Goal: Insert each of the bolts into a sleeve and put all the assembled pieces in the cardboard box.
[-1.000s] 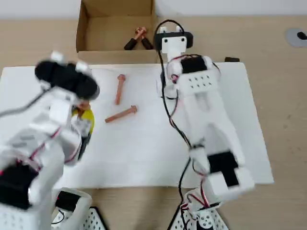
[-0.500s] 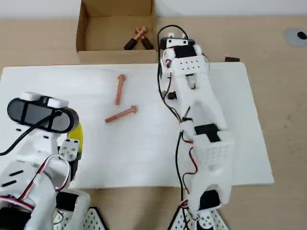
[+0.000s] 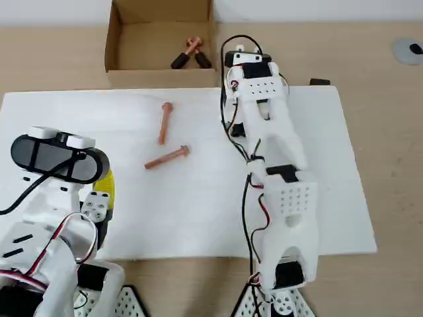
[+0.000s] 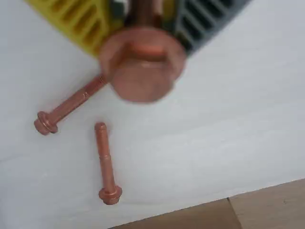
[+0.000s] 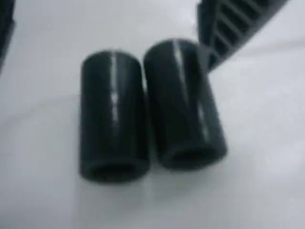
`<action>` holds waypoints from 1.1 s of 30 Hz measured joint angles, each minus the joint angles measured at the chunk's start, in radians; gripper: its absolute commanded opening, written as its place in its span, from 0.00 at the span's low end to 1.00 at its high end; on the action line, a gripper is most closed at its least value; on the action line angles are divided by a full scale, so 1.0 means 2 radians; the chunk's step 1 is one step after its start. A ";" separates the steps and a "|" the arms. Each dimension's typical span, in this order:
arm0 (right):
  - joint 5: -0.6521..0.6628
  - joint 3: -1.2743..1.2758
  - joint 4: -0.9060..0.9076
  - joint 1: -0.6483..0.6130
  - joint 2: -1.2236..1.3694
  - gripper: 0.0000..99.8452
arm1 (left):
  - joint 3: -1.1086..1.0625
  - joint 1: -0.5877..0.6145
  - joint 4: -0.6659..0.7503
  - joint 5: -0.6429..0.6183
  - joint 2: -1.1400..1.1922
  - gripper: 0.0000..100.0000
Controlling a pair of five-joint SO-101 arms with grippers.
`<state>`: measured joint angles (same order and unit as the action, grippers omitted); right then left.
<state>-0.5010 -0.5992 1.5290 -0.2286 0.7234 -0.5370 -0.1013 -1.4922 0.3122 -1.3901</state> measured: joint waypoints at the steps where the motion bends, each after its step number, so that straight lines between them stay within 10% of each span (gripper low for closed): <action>1: 0.000 -0.010 0.000 0.000 0.005 0.31 | 0.000 0.000 0.000 0.000 0.000 0.02; 12: 0.000 -0.091 0.001 0.003 0.077 0.09 | 0.000 0.003 0.000 0.000 0.000 0.02; 33: 0.030 -0.118 0.008 0.008 0.095 0.09 | 0.000 0.003 0.000 0.000 0.000 0.02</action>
<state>-0.4411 -0.8355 1.5459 -0.2133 0.9137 -0.5370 -0.0951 -1.4922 0.3122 -1.3901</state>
